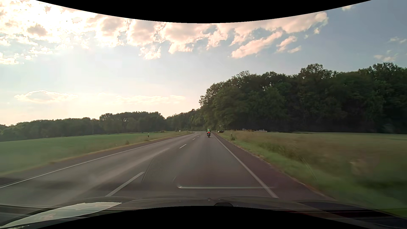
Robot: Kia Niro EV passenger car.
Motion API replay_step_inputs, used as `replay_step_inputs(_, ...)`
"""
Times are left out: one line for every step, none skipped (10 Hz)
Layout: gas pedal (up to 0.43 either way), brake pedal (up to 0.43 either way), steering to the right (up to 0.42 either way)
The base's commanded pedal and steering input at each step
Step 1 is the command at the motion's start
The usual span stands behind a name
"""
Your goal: Follow the waypoints while adhering to traffic rules and regulations
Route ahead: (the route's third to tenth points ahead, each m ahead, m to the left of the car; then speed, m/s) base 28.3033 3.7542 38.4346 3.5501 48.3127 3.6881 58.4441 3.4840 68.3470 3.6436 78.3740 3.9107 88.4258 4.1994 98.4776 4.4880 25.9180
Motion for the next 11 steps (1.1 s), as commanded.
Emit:
replay_step_inputs(0.559,0.0,-0.002)
replay_step_inputs(0.551,0.0,-0.002)
replay_step_inputs(0.551,0.0,-0.002)
replay_step_inputs(0.551,0.0,-0.002)
replay_step_inputs(0.551,0.0,-0.001)
replay_step_inputs(0.551,0.0,-0.001)
replay_step_inputs(0.551,0.0,-0.001)
replay_step_inputs(0.551,0.0,-0.001)
replay_step_inputs(0.551,0.0,-0.001)
replay_step_inputs(0.551,0.0,0.0)
replay_step_inputs(0.551,0.0,0.001)
